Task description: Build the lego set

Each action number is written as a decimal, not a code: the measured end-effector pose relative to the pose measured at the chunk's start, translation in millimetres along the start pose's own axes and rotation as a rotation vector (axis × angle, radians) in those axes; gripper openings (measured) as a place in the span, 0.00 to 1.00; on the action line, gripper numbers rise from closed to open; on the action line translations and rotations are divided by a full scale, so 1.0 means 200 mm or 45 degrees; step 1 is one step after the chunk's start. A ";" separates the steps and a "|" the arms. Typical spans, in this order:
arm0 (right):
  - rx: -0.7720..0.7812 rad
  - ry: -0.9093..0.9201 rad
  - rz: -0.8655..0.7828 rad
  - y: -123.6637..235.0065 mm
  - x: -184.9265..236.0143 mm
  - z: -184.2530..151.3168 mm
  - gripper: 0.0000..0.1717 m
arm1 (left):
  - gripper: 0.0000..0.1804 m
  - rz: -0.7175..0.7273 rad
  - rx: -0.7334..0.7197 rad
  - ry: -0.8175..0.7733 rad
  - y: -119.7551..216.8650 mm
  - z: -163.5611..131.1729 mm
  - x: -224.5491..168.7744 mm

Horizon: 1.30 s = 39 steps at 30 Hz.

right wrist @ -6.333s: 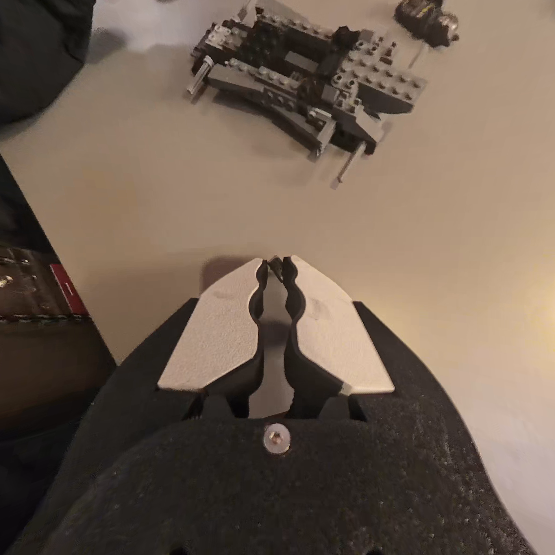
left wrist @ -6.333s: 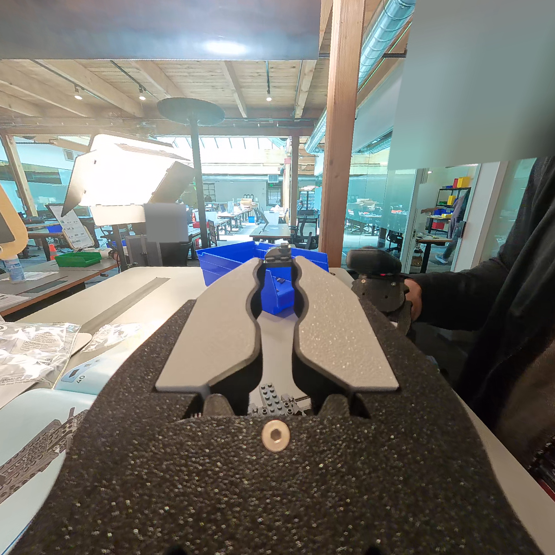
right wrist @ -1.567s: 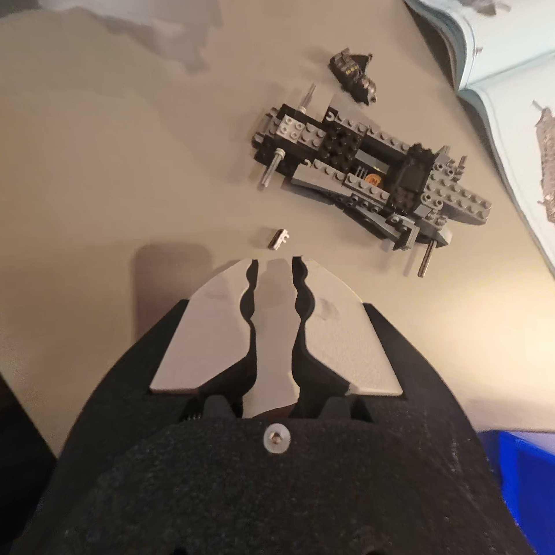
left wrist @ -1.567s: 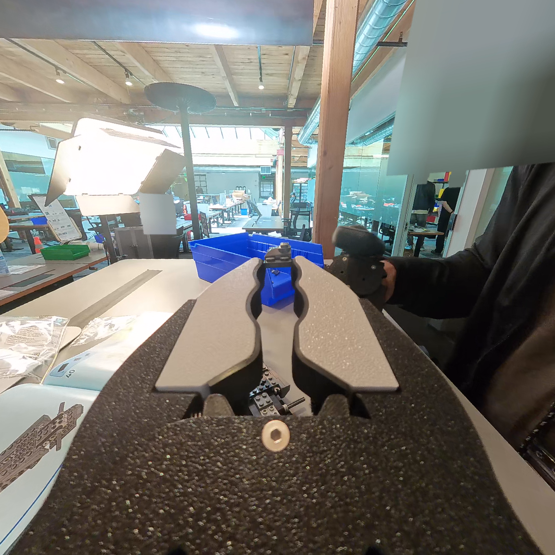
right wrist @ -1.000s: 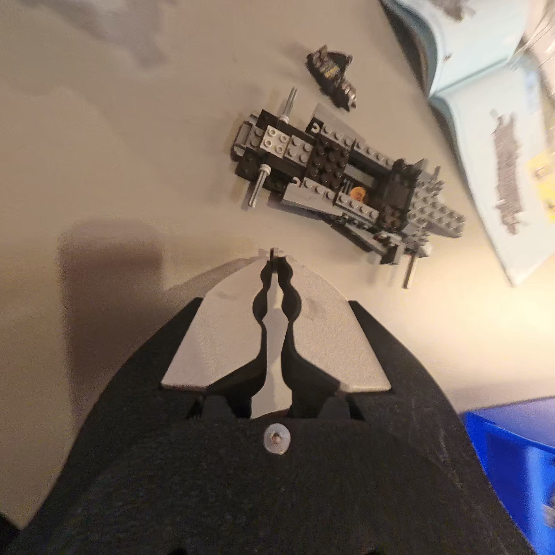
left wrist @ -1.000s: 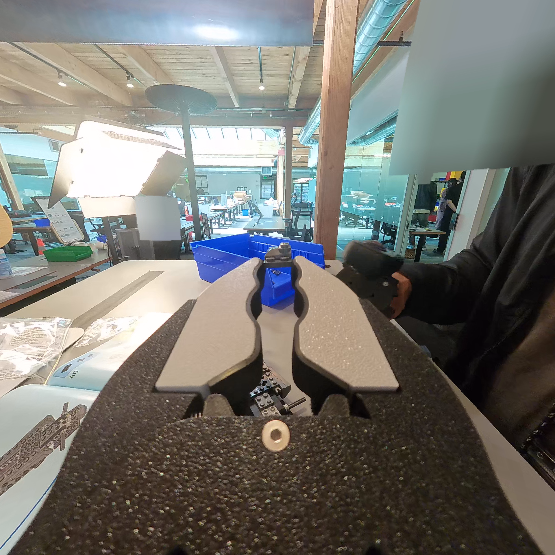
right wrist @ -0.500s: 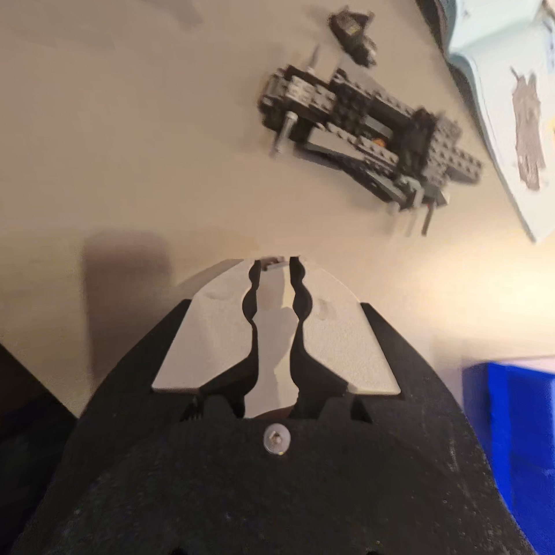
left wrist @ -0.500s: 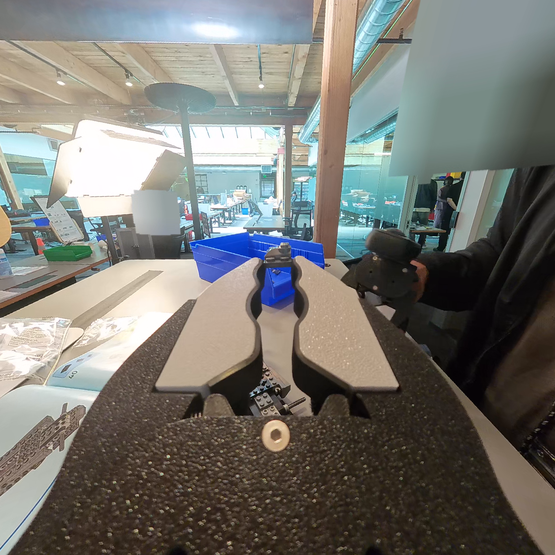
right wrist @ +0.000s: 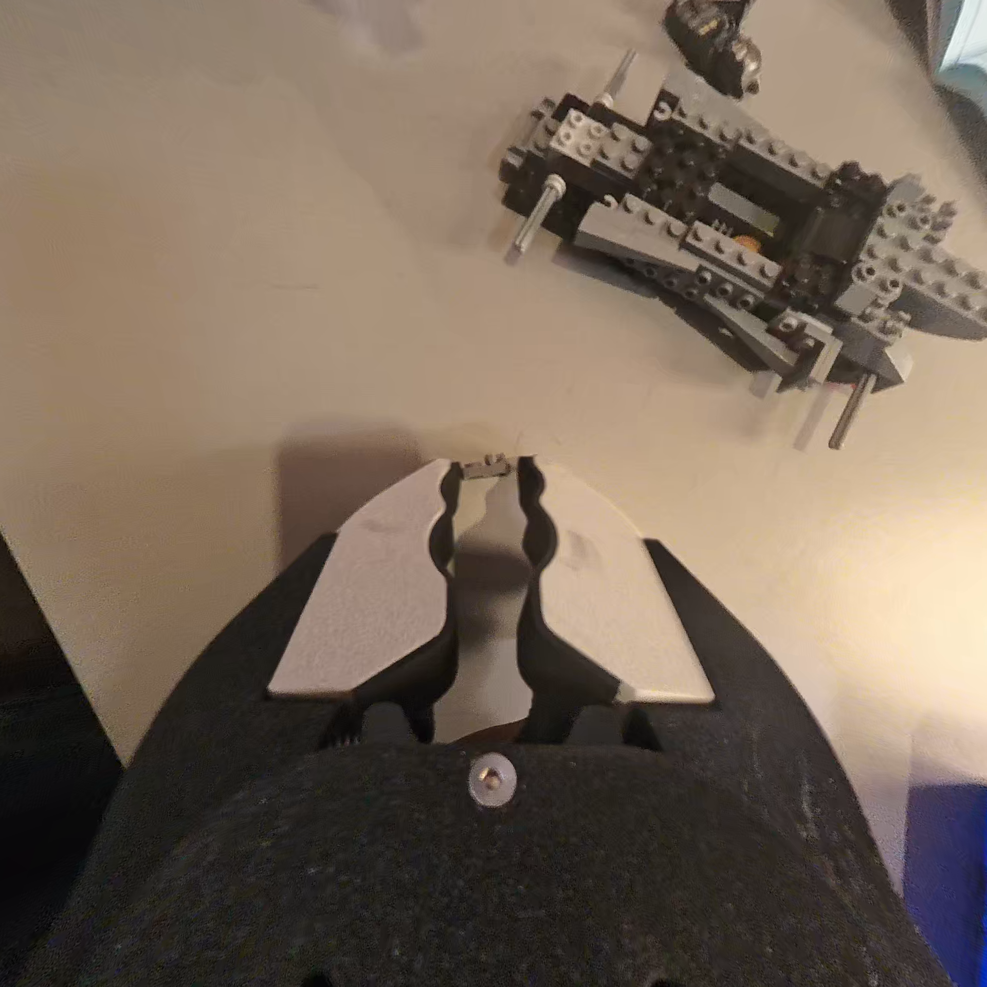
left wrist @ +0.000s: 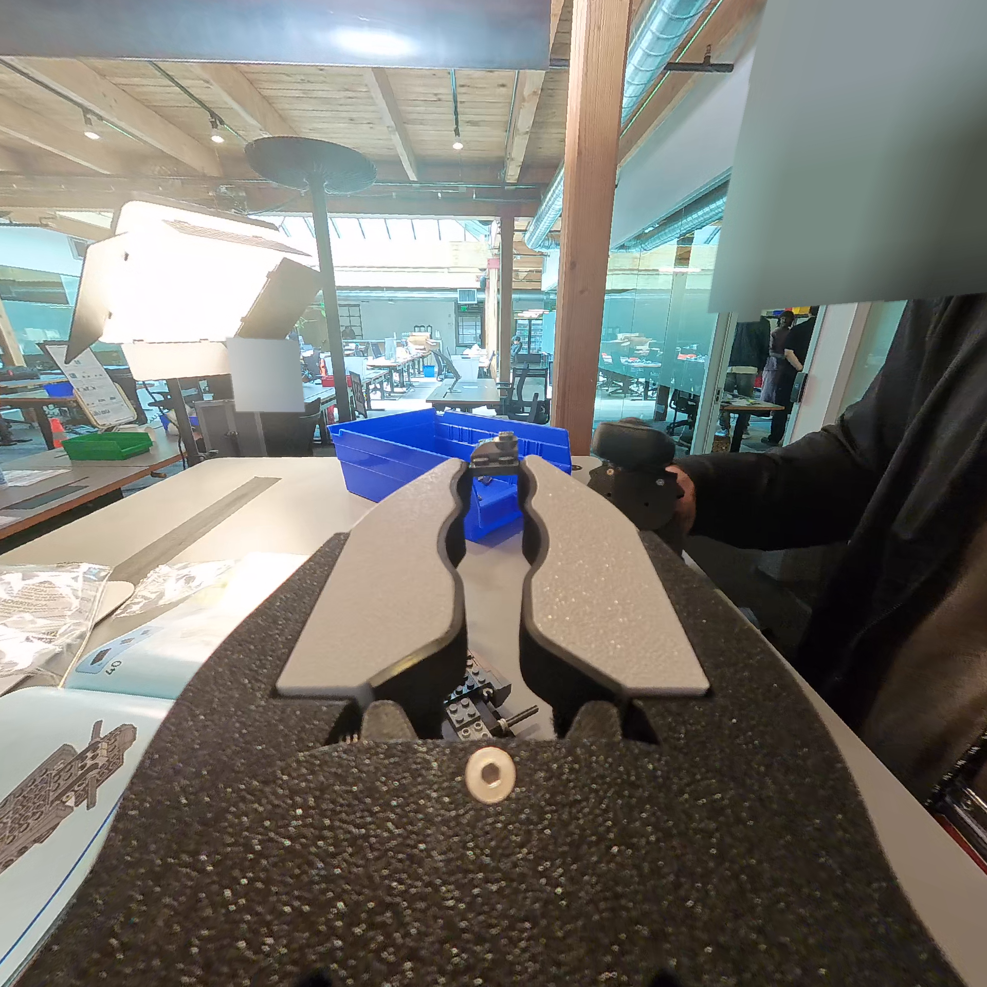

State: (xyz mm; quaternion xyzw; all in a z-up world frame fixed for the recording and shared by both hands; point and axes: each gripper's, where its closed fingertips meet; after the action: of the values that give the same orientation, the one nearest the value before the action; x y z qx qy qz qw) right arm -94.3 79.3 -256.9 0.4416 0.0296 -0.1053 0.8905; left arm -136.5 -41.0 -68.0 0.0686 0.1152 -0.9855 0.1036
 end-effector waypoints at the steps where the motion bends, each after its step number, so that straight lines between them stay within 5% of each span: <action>1: 0.016 -0.016 -0.004 0.00 -0.01 0.00 0.10 | 0.09 0.000 -0.001 0.000 0.00 0.00 0.00; 6: -0.329 -0.024 0.016 0.06 0.02 0.19 0.10 | 0.09 0.003 -0.006 -0.004 0.01 0.01 0.00; 11: -0.065 0.068 -0.117 0.03 -0.04 -0.03 0.12 | 0.09 0.004 -0.011 -0.005 0.01 0.01 0.00; 24: -0.092 -0.128 -0.122 0.18 -0.04 -0.13 0.16 | 0.09 -0.009 0.007 0.006 -0.01 -0.01 0.00; 39: -0.032 -0.307 -0.109 0.09 0.04 -0.09 0.16 | 0.09 -0.022 0.016 0.019 -0.02 -0.04 0.00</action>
State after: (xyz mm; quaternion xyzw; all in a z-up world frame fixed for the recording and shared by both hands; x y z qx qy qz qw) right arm -82.6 103.0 -255.1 0.4129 -0.0574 -0.1951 0.8878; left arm -136.9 -35.8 -74.0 0.0756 0.1104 -0.9866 0.0936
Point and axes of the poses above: each gripper's, where its closed fingertips meet, y back along the fingers, z out of its top, x = y × z across the jaws, and after that the axes turned 9 degrees about y, right-handed
